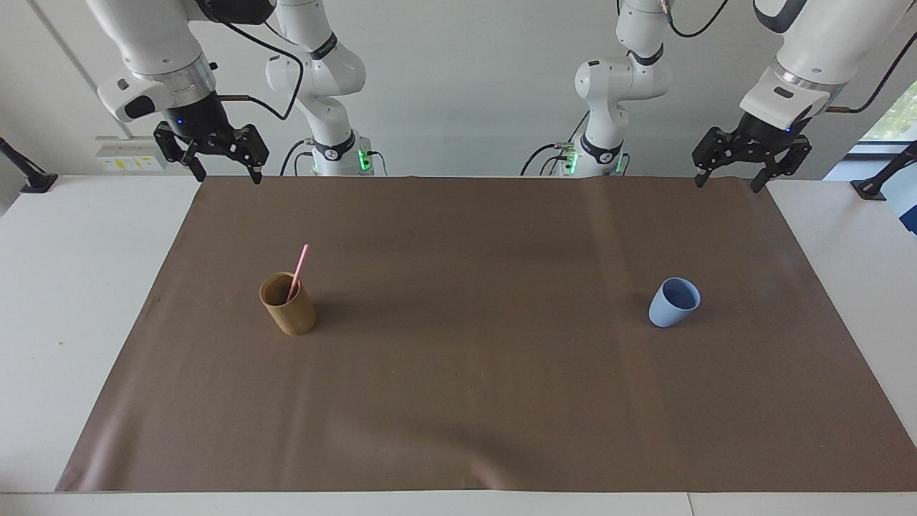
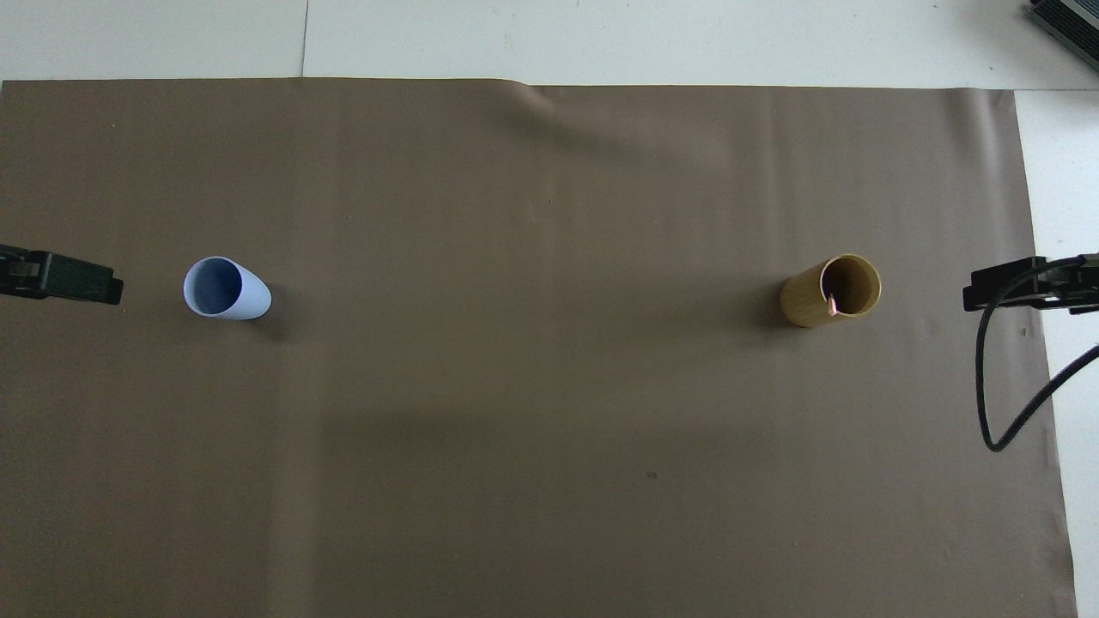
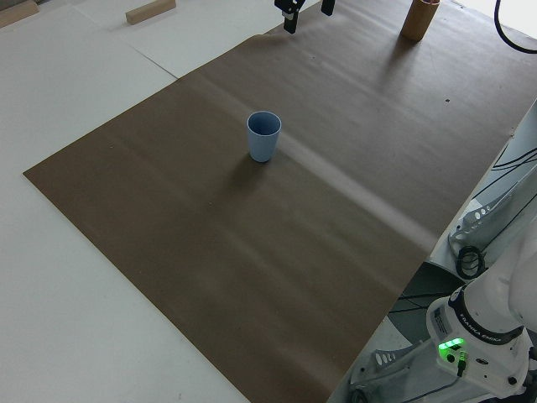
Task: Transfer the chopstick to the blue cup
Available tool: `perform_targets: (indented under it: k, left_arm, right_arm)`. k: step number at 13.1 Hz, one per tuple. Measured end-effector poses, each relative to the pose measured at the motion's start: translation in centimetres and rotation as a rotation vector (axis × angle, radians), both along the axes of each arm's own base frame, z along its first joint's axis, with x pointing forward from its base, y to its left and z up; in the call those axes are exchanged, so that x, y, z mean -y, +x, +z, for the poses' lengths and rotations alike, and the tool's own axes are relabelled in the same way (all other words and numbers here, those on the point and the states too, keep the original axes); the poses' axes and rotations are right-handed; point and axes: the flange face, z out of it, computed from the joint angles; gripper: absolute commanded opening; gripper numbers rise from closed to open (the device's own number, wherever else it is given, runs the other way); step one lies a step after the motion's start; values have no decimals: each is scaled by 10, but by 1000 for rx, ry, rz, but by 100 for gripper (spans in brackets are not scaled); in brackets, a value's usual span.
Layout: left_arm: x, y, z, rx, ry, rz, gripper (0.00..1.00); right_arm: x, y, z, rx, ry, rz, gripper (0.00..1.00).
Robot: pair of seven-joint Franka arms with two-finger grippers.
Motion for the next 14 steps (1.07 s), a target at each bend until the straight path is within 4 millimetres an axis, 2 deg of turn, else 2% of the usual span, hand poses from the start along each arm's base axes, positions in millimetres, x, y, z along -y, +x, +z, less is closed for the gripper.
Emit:
perform_targets:
  k: [3, 6, 10, 14]
  left_arm:
    - [-9, 5, -4, 9, -1, 16, 100]
    - [-24, 24, -24, 18, -4, 44, 100]
    - [-37, 53, -81, 28, -9, 66, 100]
    - [-52, 63, -141, -3, -9, 59, 100]
  right_arm:
    - [0, 0, 0, 0, 0, 0, 100]
    - [0, 0, 0, 0, 0, 0, 100]
    - [0, 0, 0, 0, 0, 0, 100]
    - [0, 0, 0, 0, 0, 0, 100]
